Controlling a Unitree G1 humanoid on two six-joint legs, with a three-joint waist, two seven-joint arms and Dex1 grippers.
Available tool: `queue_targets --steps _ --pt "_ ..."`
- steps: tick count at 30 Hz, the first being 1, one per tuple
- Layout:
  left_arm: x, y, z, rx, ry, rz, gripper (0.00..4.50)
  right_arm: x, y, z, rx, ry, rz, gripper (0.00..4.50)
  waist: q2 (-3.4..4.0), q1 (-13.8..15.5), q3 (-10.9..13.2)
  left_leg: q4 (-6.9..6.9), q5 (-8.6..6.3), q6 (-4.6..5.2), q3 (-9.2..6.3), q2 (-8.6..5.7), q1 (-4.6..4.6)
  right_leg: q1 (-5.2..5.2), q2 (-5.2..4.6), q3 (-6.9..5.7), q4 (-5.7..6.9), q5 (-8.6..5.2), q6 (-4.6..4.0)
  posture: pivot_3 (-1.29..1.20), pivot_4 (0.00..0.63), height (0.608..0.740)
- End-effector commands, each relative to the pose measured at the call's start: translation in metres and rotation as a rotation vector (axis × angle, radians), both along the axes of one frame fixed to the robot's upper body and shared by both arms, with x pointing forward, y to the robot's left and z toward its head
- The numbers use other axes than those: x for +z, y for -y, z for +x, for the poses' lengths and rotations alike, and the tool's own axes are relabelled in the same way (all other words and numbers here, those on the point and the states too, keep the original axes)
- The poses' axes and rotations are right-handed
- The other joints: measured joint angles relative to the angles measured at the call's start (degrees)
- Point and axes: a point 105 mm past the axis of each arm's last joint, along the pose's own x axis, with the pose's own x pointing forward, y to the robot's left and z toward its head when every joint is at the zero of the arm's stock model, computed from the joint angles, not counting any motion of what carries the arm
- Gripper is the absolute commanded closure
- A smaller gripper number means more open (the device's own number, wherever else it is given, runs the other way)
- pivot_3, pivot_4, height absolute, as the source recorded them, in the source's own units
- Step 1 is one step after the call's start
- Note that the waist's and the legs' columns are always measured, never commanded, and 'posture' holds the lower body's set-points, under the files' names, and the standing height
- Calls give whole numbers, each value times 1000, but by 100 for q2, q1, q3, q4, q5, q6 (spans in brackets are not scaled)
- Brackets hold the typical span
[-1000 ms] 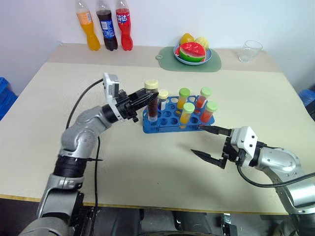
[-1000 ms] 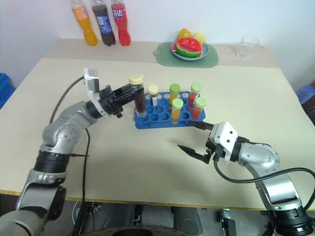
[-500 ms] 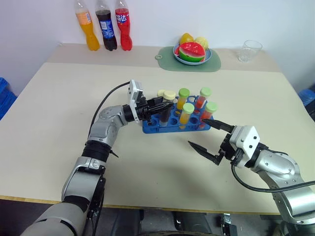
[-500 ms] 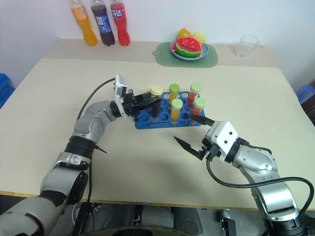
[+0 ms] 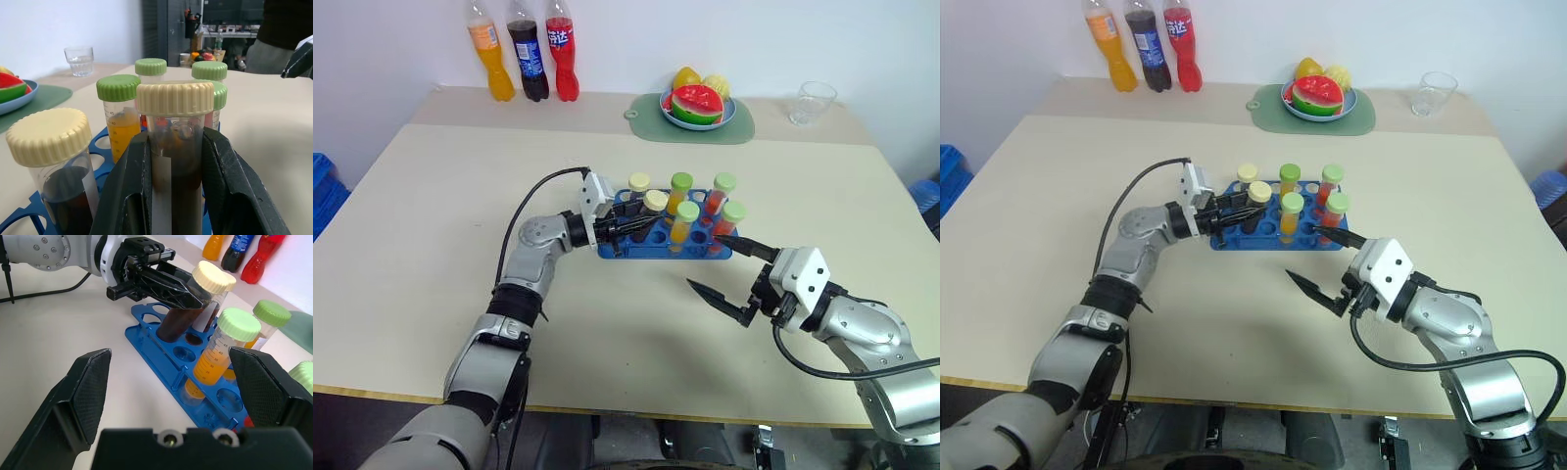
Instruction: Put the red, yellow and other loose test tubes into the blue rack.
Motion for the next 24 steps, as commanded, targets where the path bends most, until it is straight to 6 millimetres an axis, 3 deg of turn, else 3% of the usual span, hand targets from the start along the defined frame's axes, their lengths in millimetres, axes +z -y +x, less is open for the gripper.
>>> queue_targets --steps 1,5,8,14,21,24 --pt "4 -1 -5 -28 -52 -69 2289 7 1 -1 13 43 -3 230 0 -8 0 0 -1 1 0 1 0 0 0 0 0 0 0 0 150 740" --pt "7 -4 -4 35 -23 -45 291 4 5 0 8 38 -7 230 0 -15 0 -1 -2 3 0 4 -1 -2 4 -1 0 1 2 0 150 740" --pt "11 -14 -12 63 -24 -32 291 0 12 3 -27 21 -6 230 0 -36 0 -1 -2 3 0 9 0 -2 6 -1 1 1 2 0 150 740" --pt "19 -70 -28 236 66 -54 291 -18 49 14 -249 -13 20 230 3 -77 -1 -3 -2 3 2 17 5 -2 8 -1 6 1 2 0 150 740" --pt "-14 -146 -71 385 12 103 291 -47 92 -8 -397 -87 9 230 6 -131 -3 -9 -3 3 6 25 8 -3 7 -2 5 -1 -1 0 150 740" --pt "-23 -164 -89 403 -30 156 291 -49 104 -20 -422 -112 18 230 6 -129 -3 -8 -3 3 10 29 8 -2 6 -1 5 -13 -22 0 150 740"
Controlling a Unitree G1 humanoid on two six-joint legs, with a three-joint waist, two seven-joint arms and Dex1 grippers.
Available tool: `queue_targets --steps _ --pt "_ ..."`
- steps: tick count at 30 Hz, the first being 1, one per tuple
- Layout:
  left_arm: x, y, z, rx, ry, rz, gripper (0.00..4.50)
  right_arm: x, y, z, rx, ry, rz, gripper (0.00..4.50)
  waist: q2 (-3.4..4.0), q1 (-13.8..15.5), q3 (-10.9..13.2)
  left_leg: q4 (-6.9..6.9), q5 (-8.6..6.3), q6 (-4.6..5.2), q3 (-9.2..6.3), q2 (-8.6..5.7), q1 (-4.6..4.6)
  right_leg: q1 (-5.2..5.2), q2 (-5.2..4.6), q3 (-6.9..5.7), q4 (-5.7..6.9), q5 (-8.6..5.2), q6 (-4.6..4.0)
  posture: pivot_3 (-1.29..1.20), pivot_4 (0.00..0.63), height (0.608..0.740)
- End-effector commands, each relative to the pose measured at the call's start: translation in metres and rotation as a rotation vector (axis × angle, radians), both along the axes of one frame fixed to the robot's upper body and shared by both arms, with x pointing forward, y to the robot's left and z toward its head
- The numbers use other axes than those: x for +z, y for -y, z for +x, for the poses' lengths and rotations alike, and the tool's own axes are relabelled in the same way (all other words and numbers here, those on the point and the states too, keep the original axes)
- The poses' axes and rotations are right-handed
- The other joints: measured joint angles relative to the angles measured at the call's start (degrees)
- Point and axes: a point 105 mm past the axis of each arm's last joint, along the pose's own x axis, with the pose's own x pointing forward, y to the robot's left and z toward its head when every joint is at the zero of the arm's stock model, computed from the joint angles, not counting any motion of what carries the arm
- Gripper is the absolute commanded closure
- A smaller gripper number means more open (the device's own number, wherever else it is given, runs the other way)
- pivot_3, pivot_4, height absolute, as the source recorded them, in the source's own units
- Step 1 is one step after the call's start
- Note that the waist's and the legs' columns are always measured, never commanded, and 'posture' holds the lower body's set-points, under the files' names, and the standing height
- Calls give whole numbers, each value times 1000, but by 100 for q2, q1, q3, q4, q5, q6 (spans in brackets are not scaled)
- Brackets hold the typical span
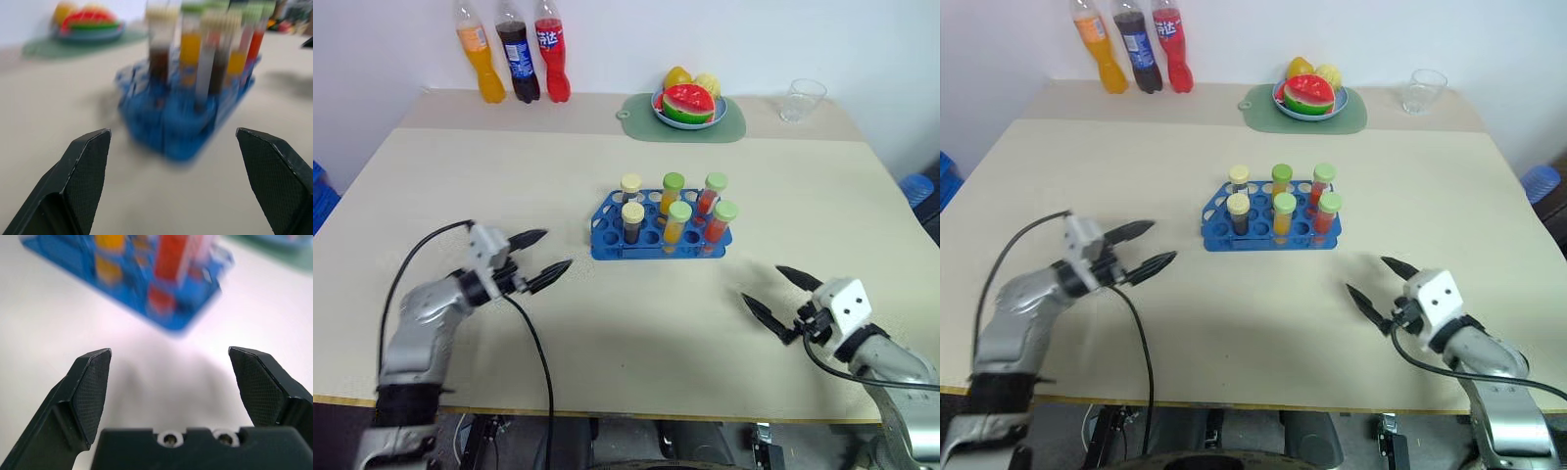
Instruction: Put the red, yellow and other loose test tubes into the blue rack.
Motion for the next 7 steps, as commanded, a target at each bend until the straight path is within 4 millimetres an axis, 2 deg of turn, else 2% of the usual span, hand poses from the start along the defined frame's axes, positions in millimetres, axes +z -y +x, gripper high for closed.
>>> queue_targets --steps 1,7 --pt "14 -12 -17 -10 34 25 291 15 12 -9 -17 46 11 230 0 1 0 0 0 0 1 1 1 0 0 1 0 -1 -1 0 150 740" --pt "9 -19 -35 -32 -29 45 291 22 34 -8 -53 86 60 230 2 -12 -1 0 0 0 9 6 7 2 2 4 -1 -2 -3 0 150 740"
